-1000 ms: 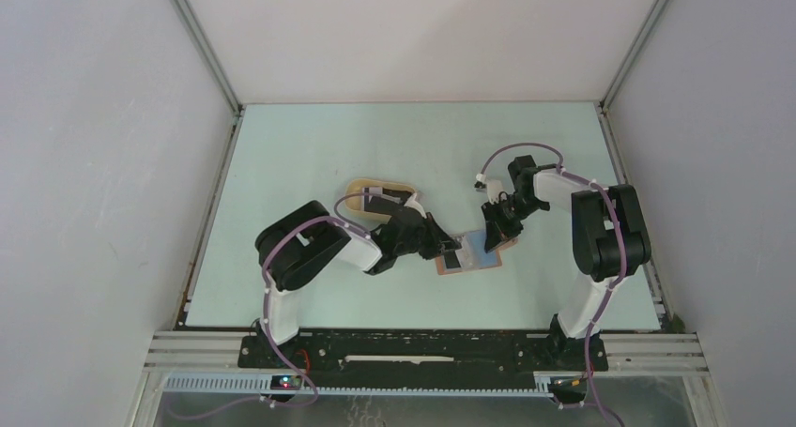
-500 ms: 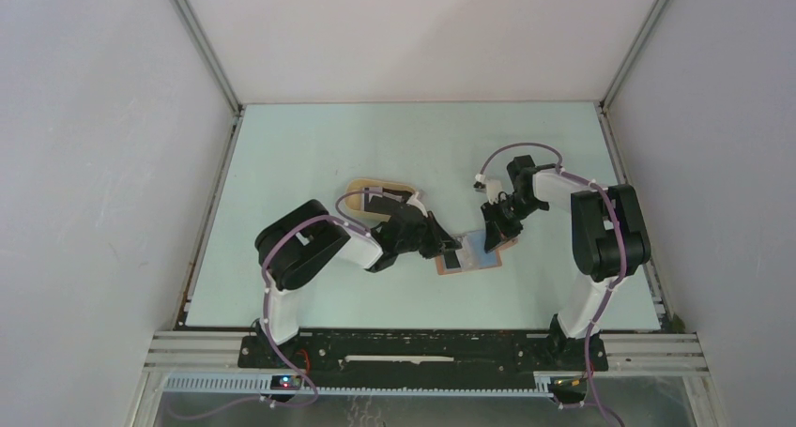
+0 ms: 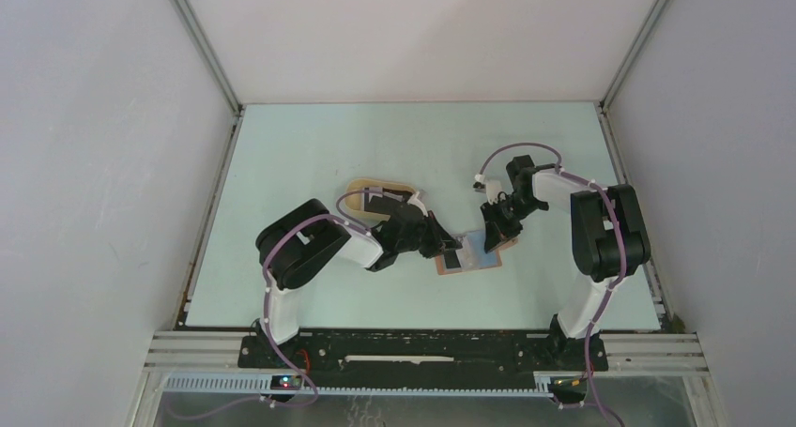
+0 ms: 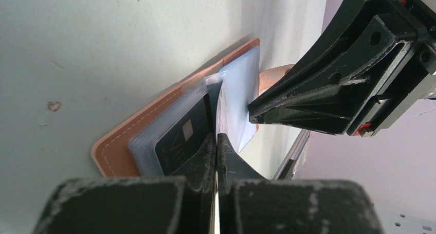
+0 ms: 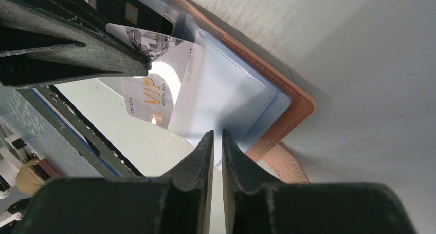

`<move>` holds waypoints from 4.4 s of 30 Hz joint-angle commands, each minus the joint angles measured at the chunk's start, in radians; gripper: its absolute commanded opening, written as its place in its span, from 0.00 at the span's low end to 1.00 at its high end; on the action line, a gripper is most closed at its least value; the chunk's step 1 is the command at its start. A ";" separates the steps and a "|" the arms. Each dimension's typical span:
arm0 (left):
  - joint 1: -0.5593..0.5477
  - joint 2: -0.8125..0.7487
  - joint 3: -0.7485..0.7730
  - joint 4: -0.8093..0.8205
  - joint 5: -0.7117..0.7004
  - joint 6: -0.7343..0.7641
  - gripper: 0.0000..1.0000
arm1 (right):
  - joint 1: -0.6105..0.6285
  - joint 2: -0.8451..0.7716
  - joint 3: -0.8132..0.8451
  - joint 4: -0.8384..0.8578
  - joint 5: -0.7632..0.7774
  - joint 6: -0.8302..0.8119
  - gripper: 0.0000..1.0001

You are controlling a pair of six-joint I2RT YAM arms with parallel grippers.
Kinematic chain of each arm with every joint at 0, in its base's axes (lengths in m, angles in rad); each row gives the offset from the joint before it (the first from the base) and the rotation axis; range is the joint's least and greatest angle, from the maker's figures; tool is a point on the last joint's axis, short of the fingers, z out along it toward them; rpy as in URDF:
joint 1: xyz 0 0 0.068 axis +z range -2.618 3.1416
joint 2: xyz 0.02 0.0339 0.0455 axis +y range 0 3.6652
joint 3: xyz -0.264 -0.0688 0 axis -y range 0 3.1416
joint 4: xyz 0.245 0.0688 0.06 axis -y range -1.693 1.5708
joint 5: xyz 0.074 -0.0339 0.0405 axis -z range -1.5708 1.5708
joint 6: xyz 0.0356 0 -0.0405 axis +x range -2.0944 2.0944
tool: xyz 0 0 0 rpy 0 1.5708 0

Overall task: Put the credit cards into the card holder
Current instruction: Insert the credit card into the card holder.

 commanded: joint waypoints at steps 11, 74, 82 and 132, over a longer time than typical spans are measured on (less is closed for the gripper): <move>-0.011 0.082 0.034 -0.159 0.046 0.064 0.00 | 0.007 -0.015 0.026 0.016 0.025 0.001 0.19; 0.019 0.143 -0.014 0.091 0.082 0.097 0.23 | 0.473 -0.411 -0.422 0.496 0.299 -0.857 0.00; 0.019 0.143 -0.012 0.079 0.076 0.104 0.26 | 0.426 -0.426 -0.422 0.466 0.298 -0.867 0.00; -0.179 -0.955 -0.456 0.035 -0.792 0.914 1.00 | -0.170 -0.207 -0.048 0.000 -0.245 -0.032 0.48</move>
